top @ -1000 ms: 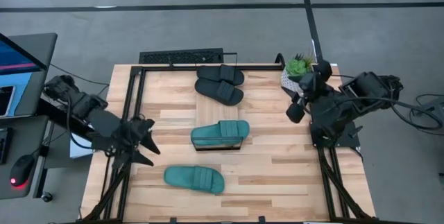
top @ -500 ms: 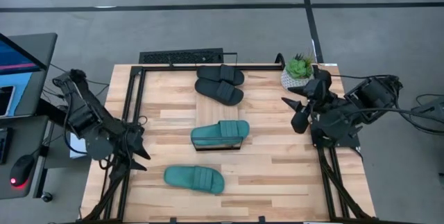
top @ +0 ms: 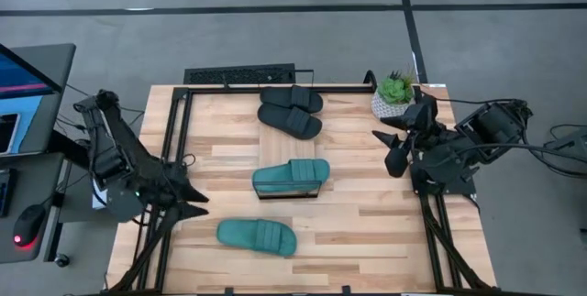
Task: Pick and place slides into the shelf
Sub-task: Put the green slides on the shelf
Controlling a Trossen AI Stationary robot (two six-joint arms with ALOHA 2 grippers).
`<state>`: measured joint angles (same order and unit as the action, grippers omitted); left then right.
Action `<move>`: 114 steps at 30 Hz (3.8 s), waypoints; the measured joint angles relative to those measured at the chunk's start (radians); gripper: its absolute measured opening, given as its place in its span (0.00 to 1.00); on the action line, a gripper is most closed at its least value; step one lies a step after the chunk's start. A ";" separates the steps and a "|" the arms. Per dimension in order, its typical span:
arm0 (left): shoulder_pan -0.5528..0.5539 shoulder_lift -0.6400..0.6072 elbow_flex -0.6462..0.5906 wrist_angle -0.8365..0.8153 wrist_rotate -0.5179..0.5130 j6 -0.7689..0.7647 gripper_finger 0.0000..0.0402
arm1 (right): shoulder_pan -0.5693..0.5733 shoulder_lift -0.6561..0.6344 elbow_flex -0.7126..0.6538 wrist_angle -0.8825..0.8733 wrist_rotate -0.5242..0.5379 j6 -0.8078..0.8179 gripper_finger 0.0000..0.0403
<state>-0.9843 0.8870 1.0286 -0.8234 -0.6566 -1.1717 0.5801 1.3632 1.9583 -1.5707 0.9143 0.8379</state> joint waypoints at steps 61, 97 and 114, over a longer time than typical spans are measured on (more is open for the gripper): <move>0.311 0.754 0.000 0.365 0.233 -0.422 0.45 | 0.002 -0.032 0.000 0.000 -0.336 -0.300 0.41; 0.343 0.898 0.002 0.616 0.371 -0.487 0.45 | 0.002 -0.037 0.000 0.000 -0.342 -0.316 0.41; 0.351 0.899 0.002 0.610 0.355 -0.470 0.01 | 0.002 -0.037 0.000 0.000 -0.342 -0.324 0.41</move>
<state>-0.6331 1.7859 1.0302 -0.2132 -0.3019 -1.6415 0.5823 1.3266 1.9579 -1.5711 0.5720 0.5144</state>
